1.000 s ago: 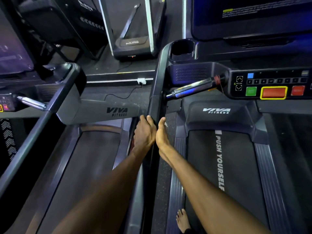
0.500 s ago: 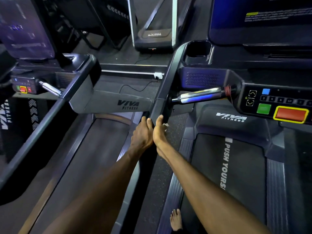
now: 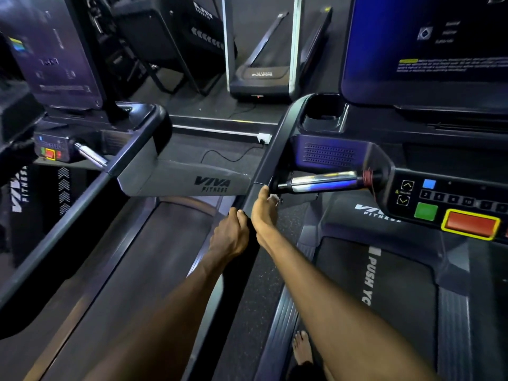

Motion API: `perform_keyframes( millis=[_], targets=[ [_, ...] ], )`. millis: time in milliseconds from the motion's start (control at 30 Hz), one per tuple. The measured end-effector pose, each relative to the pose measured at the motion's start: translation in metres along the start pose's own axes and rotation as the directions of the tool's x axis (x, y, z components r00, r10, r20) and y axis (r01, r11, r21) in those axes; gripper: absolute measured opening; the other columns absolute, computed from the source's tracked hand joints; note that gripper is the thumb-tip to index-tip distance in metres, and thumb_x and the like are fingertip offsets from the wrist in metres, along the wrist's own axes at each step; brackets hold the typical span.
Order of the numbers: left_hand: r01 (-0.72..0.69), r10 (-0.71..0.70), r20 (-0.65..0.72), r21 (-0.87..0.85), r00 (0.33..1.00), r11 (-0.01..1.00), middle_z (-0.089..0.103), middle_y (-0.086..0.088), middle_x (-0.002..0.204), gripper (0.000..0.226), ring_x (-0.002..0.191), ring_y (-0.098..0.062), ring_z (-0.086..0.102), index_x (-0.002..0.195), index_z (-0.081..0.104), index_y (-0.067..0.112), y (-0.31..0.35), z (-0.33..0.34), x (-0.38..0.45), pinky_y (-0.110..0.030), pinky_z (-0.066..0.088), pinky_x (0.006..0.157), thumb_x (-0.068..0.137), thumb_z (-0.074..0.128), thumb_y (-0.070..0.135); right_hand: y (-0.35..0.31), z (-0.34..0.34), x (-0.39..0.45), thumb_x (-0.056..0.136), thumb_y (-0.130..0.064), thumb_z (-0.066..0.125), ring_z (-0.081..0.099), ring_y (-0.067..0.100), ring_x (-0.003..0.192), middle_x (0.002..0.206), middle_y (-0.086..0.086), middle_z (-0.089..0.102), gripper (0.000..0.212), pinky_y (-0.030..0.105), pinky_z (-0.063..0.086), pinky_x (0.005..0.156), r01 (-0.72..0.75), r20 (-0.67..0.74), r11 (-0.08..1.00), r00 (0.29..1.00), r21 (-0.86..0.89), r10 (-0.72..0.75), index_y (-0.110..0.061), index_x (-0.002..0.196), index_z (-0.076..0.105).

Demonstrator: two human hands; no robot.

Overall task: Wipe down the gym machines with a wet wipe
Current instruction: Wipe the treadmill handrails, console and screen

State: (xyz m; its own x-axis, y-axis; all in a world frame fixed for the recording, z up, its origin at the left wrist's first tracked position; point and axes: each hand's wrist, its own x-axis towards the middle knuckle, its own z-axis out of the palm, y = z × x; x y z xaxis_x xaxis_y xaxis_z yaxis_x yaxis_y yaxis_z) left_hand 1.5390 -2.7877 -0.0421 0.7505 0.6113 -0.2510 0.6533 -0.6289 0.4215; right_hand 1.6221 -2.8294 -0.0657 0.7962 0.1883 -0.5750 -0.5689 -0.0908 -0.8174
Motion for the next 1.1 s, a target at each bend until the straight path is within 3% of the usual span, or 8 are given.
perform_keyframes(
  millis=[167,300,433,533,633,733,833,1100],
  targets=[
    [-0.078,0.092,-0.109,0.13,0.99,0.989,0.057,-0.019,0.114,0.038,0.109,-0.037,0.052,0.113,0.054,0.002,0.013,0.006,0.027,-0.046,0.04,0.093,0.104,0.025,0.025,0.005,-0.034,0.02,0.105,-0.046,0.038,0.061,0.031,0.101,0.11,0.015,0.066,0.051,0.029,0.036,0.075,-0.03,-0.002,0.999,1.0,-0.014,0.03,-0.006,0.11,0.068],
    [-0.176,0.182,-0.144,0.059,0.973,0.983,0.052,-0.022,0.107,0.031,0.101,-0.038,0.048,0.101,0.05,0.002,0.03,0.007,0.05,-0.052,0.038,0.092,0.103,0.029,0.025,-0.001,-0.047,0.016,0.097,-0.021,0.054,0.057,0.022,0.075,0.074,0.006,0.066,0.028,0.028,0.036,0.066,0.169,-0.027,0.968,0.984,-0.183,-0.177,-0.012,0.075,0.069],
    [-0.17,0.169,-0.198,0.017,0.965,0.985,0.045,-0.022,0.114,0.03,0.101,-0.038,0.045,0.107,0.047,0.001,0.049,0.004,0.072,-0.053,0.041,0.091,0.103,0.034,0.028,-0.031,-0.06,0.007,0.097,-0.023,0.051,0.06,0.03,0.073,0.073,0.01,0.067,0.033,0.036,0.041,0.064,0.38,-0.098,0.889,0.905,-0.254,-0.415,-0.005,0.073,0.062],
    [-0.25,0.246,-0.234,0.014,0.941,0.968,0.043,-0.024,0.114,0.026,0.099,-0.041,0.045,0.108,0.046,-0.001,0.06,-0.001,0.086,-0.052,0.043,0.089,0.102,0.039,0.023,-0.047,-0.071,0.018,0.098,-0.018,0.049,0.065,0.032,0.094,0.095,0.013,0.073,0.027,0.037,0.049,0.082,0.612,-0.056,0.608,0.68,-0.507,-0.731,-0.003,0.091,0.071],
    [-0.288,0.287,-0.229,0.031,0.93,0.957,0.044,-0.026,0.113,0.024,0.101,-0.043,0.046,0.108,0.047,-0.002,0.071,-0.002,0.099,-0.049,0.039,0.088,0.1,0.042,0.02,-0.039,-0.079,0.046,0.088,-0.005,0.055,0.061,0.039,0.108,0.108,0.019,0.069,0.021,0.047,0.046,0.099,0.561,0.186,0.147,0.493,-0.815,-0.85,0.001,0.103,0.069],
    [-0.238,0.232,-0.213,-0.001,0.949,0.971,0.045,-0.022,0.118,0.025,0.108,-0.041,0.046,0.111,0.045,0.003,0.082,0.003,0.105,-0.052,0.041,0.089,0.101,0.042,0.026,-0.02,-0.077,0.051,0.075,-0.009,0.058,0.055,0.038,0.094,0.095,0.016,0.061,0.028,0.047,0.043,0.094,0.528,0.453,-0.132,0.544,-0.839,-0.706,-0.001,0.102,0.064],
    [-0.183,0.175,-0.188,-0.026,0.967,0.983,0.046,-0.018,0.122,0.023,0.113,-0.037,0.046,0.112,0.04,0.008,0.087,0.009,0.108,-0.054,0.038,0.092,0.102,0.039,0.029,-0.018,-0.083,0.046,0.086,-0.028,0.049,0.049,0.034,0.104,0.11,0.013,0.057,0.043,0.045,0.034,0.105,0.484,0.532,-0.27,0.563,-0.833,-0.633,-0.004,0.122,0.055],
    [-0.16,0.173,-0.278,0.069,0.945,0.985,0.05,-0.016,0.117,0.023,0.106,-0.038,0.053,0.111,0.04,0.011,0.09,0.02,0.11,-0.055,0.042,0.086,0.101,0.033,0.031,-0.025,-0.112,0.044,0.095,-0.05,0.043,0.048,0.034,0.103,0.106,0.014,0.057,0.046,0.051,0.029,0.107,0.273,0.309,-0.168,0.633,-0.947,-0.71,-0.009,0.112,0.056]
  ],
)
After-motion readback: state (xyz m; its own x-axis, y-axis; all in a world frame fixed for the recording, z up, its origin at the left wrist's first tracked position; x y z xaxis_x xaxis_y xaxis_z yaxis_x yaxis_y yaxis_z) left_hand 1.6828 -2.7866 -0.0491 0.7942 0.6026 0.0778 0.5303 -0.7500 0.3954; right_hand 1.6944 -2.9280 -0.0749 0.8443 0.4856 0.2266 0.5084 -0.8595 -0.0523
